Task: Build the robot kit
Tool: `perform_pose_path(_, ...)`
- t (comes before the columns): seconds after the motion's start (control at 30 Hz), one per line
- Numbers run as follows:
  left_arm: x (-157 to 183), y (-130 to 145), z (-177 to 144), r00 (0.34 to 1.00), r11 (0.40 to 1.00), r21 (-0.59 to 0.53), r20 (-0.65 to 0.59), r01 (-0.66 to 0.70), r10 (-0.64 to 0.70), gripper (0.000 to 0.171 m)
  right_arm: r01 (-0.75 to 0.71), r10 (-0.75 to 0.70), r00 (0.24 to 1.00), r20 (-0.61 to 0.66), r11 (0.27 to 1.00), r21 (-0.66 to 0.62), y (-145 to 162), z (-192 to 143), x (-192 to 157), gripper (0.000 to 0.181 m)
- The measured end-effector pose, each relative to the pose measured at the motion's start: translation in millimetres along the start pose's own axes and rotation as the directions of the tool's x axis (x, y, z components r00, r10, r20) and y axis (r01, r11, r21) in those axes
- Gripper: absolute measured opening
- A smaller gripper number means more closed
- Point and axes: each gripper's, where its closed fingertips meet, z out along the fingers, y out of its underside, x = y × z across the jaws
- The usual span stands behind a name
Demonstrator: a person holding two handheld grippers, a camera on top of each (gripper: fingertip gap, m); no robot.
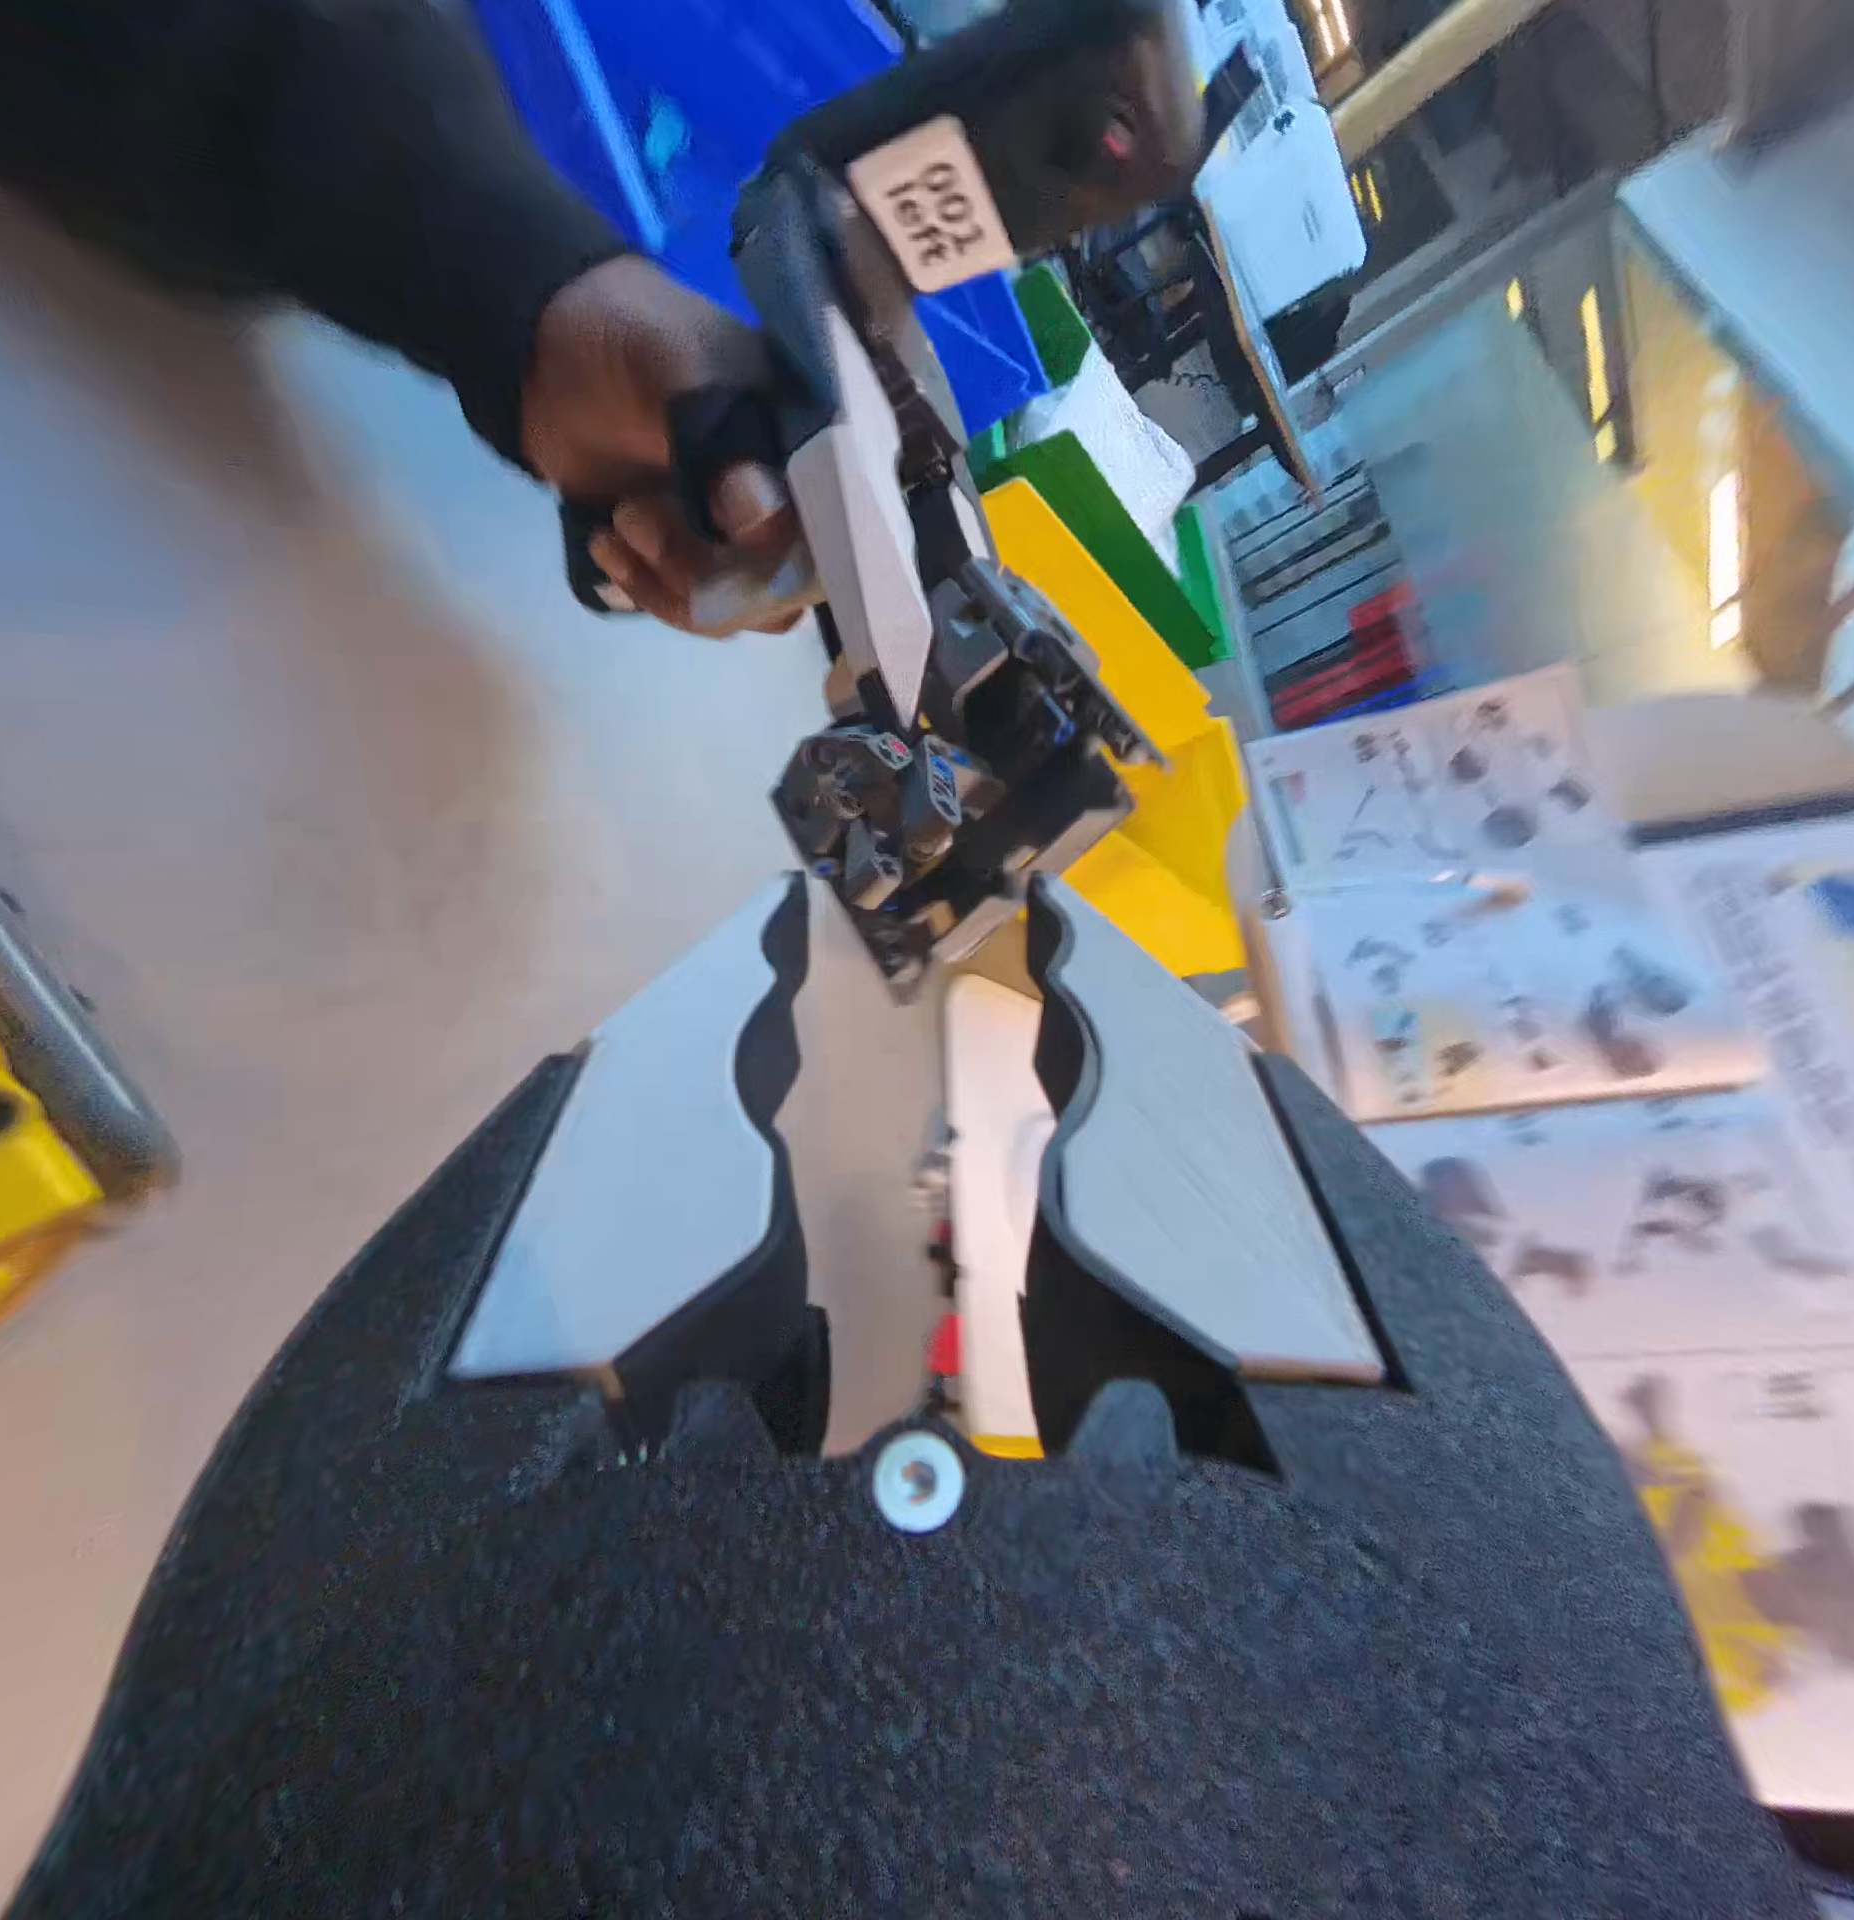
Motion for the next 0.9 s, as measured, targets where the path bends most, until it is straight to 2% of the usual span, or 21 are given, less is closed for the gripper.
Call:
perform_pose_path(0.07,-2.1,-10.6,-5.6,0.983,0.988,0.010,0.095,-0.156,0.155,0.052,-0.254,0.251,0.966,0.055,0.966,0.052,-0.9,-3.3,-1.4,0.050)
perform_pose_path(0.13,2.2,-21.2,-8.0,0.954,0.963,0.016,0.148,-0.268,0.262,0.052,-0.401,0.395,0.915,0.075,0.910,0.104,-4.5,-3.6,-0.4,0.046)
perform_pose_path(0.17,4.4,-24.6,-8.3,0.934,0.948,0.011,0.173,-0.318,0.312,0.052,-0.441,0.434,0.897,0.081,0.887,0.134,-8.6,-3.3,-0.1,0.038)
perform_pose_path(0.27,9.3,-29.6,-8.2,0.867,0.895,-0.022,0.236,-0.446,0.438,0.052,-0.477,0.472,0.878,0.077,0.855,0.203,-21.6,-2.7,3.1,0.025)
perform_pose_path(0.37,10.5,-35.2,-11.3,0.824,0.862,-0.030,0.276,-0.506,0.494,0.052,-0.440,0.443,0.896,0.032,0.878,0.187,-21.2,0.7,6.0,0.023)
perform_pose_path(0.5,12.5,-41.4,-13.7,0.774,0.821,-0.037,0.313,-0.570,0.551,0.052,-0.495,0.500,0.866,0.026,0.847,0.193,-23.4,1.5,10.5,0.024)
perform_pose_path(0.57,14.6,-42.4,-13.5,0.748,0.798,-0.046,0.321,-0.601,0.582,0.052,-0.573,0.568,0.819,0.082,0.801,0.176,-23.5,4.9,6.7,0.036)
perform_pose_path(0.63,17.1,-42.0,-12.1,0.715,0.769,-0.062,0.327,-0.636,0.618,0.052,-0.692,0.671,0.722,0.170,0.702,0.166,-25.4,8.4,4.8,0.051)
perform_pose_path(0.67,18.5,-41.8,-11.3,0.703,0.757,-0.068,0.328,-0.649,0.632,0.052,-0.738,0.707,0.674,0.214,0.655,0.163,-27.1,9.3,4.0,0.053)
perform_pose_path(0.77,22.7,-41.2,-9.5,0.679,0.733,-0.075,0.324,-0.676,0.659,0.052,-0.792,0.749,0.607,0.264,0.596,0.131,-26.1,15.6,0.7,0.038)
perform_pose_path(0.8,23.4,-41.3,-9.6,0.674,0.729,-0.074,0.325,-0.681,0.663,0.052,-0.793,0.751,0.608,0.259,0.594,0.139,-24.6,16.5,2.7,0.032)
perform_pose_path(0.9,21.2,-39.3,-9.8,0.683,0.738,-0.079,0.324,-0.670,0.654,0.052,-0.787,0.740,0.615,0.271,0.598,0.153,-23.1,16.2,3.5,0.031)
